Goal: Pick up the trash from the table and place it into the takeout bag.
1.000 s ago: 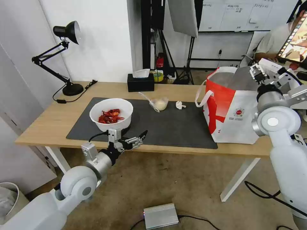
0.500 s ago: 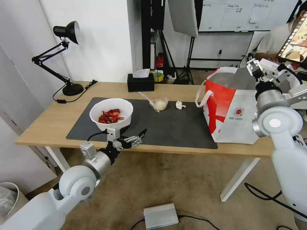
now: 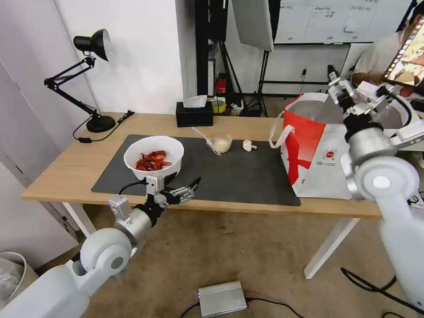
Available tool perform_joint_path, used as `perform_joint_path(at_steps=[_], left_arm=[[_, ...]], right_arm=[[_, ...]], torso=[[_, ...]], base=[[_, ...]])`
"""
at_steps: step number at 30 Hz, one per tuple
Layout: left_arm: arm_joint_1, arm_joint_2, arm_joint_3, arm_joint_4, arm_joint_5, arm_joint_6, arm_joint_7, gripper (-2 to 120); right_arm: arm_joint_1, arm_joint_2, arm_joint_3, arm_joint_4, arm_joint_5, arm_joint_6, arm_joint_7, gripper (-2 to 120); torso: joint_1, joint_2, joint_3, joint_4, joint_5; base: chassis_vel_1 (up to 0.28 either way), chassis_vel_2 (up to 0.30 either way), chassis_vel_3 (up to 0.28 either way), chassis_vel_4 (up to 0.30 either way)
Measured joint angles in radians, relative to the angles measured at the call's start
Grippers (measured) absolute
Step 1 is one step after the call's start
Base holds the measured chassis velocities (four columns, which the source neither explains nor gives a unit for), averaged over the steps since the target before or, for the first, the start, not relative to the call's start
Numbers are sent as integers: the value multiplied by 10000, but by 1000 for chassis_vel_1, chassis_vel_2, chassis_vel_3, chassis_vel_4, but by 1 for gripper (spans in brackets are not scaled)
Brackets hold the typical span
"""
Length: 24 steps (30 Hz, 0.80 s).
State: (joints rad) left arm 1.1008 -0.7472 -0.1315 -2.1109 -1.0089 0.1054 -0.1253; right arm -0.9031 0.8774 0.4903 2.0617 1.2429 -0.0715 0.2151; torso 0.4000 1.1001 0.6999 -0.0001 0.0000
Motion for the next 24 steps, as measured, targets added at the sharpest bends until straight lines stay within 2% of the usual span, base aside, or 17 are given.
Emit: perform_joint_path(at_steps=[2,6,8,9,14,24], left_arm=[[94,19,-105,43,39,-58,105,100],[369,78,-360,87,269,-163,210,100],[381,84,-371,91,279,-165,212,100],[473,126,-460,110,324,-182,232,100],[689,153,-628,183,537,-235,290,100],[959,165,-795,311,812,-291,328,100]], right_arm=[[-494,-401,-32,51,-831,-309,-571,100],[-926,-785,-113,49,-1792,-990,-1284,100],[-955,-802,-115,49,-1849,-1023,-1321,100],[-1215,-921,-125,52,-2352,-1344,-1596,100],[-2013,-963,-163,151,-3365,-1915,-2112,100],[-3214,-999,-173,451,-4355,-2227,-2537,100]], torso=[[0,-2,0,0,1],[0,-2,0,2,0],[0,-2,0,2,1],[0,-2,0,2,-2],[0,-2,0,1,0],[0,-2,0,1,-1]], base=[[0,0,0,0],[0,0,0,0],[0,0,0,0],[0,0,0,0],[0,0,0,0],[0,0,0,0]])
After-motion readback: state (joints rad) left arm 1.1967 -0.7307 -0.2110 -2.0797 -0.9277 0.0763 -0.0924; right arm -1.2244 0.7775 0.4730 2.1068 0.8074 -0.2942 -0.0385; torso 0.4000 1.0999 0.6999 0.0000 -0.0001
